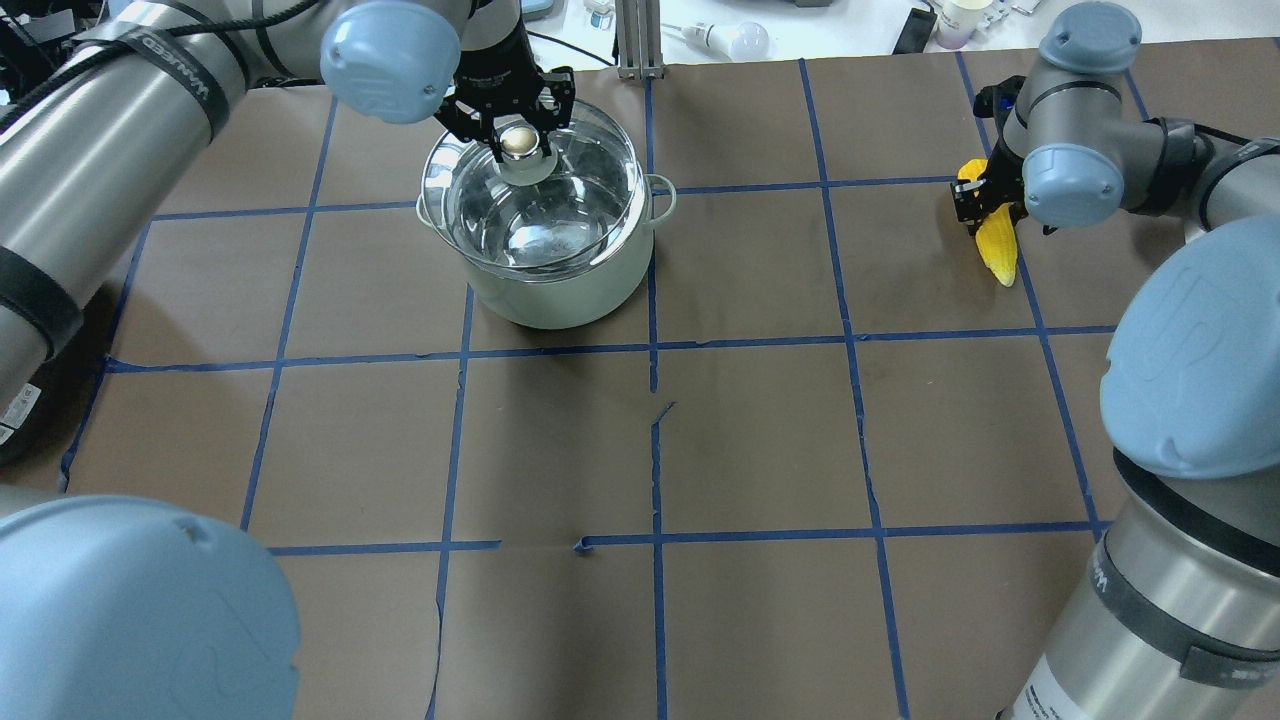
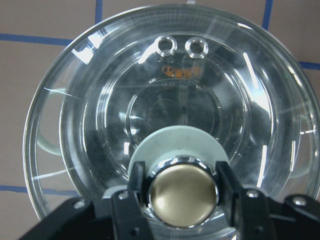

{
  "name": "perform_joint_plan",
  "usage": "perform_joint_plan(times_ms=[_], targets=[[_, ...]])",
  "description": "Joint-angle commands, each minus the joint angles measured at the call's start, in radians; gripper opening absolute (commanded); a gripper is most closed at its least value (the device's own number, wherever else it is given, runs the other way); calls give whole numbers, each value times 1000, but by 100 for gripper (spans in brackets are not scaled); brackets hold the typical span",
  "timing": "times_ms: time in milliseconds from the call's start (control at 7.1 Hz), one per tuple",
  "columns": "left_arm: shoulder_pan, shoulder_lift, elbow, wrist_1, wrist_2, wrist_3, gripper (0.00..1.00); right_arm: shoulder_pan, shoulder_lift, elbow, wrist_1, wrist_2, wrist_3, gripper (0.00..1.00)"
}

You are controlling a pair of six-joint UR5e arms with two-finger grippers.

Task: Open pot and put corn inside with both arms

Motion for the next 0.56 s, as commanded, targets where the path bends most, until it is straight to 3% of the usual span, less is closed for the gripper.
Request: perform_joint_plan(times_ms=[0, 282, 423], targets=[[152, 52, 12, -115, 5, 129, 18, 14, -54, -37, 51, -6, 11, 0], [317, 95, -92, -83, 45, 342, 13, 164, -146, -63, 141, -9, 214, 0], [394, 109, -177, -7, 47, 436, 12, 267, -150, -143, 254, -21, 322, 0]])
